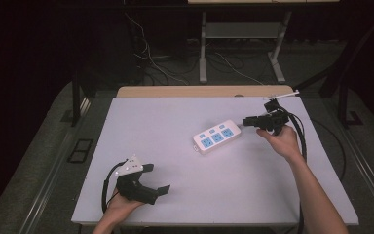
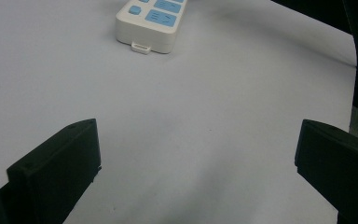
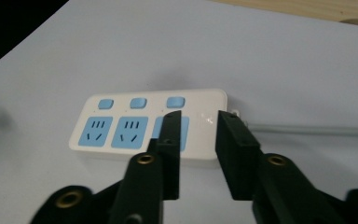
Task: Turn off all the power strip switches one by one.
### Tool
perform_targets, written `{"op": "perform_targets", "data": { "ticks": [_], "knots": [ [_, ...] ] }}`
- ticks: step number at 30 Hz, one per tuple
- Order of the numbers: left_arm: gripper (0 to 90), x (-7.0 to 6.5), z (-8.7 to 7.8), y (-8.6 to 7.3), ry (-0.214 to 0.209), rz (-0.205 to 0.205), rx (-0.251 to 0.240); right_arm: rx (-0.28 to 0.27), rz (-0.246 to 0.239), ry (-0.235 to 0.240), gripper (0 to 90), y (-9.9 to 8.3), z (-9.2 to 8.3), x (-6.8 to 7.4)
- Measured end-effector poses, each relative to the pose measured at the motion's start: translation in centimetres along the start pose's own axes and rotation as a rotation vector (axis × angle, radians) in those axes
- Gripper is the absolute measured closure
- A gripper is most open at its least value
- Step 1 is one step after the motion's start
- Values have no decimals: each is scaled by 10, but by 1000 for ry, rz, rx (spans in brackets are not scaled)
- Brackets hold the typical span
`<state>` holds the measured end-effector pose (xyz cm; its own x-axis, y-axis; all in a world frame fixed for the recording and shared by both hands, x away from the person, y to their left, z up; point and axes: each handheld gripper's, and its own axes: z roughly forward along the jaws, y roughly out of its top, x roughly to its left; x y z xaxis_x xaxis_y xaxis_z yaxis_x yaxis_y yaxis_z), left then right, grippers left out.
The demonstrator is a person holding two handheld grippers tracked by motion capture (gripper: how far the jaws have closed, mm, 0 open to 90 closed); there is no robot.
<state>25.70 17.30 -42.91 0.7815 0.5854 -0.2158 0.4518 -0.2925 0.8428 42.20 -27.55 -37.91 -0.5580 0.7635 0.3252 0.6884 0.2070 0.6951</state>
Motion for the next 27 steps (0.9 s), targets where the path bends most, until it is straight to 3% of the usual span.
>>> {"op": "perform_targets", "data": {
  "ticks": [3,8,12,14,16,27],
  "knots": [
    [0,-1,0,0,-4,1,-3,-4,48,-21,422,-8,-9,0],
    [0,-2,0,0,-4,1,-3,-35,78,16,262,-25,-26,4],
    [0,-2,1,0,-5,0,-4,-33,41,9,124,-41,-35,14],
    [0,-3,1,0,-5,0,-3,-42,18,7,100,-49,-40,19],
    [0,-3,1,0,-6,-1,-2,-54,13,7,0,-57,-43,24],
    [0,-3,2,0,-8,-3,-1,-123,-18,47,3,-101,-63,46]
  ]
}}
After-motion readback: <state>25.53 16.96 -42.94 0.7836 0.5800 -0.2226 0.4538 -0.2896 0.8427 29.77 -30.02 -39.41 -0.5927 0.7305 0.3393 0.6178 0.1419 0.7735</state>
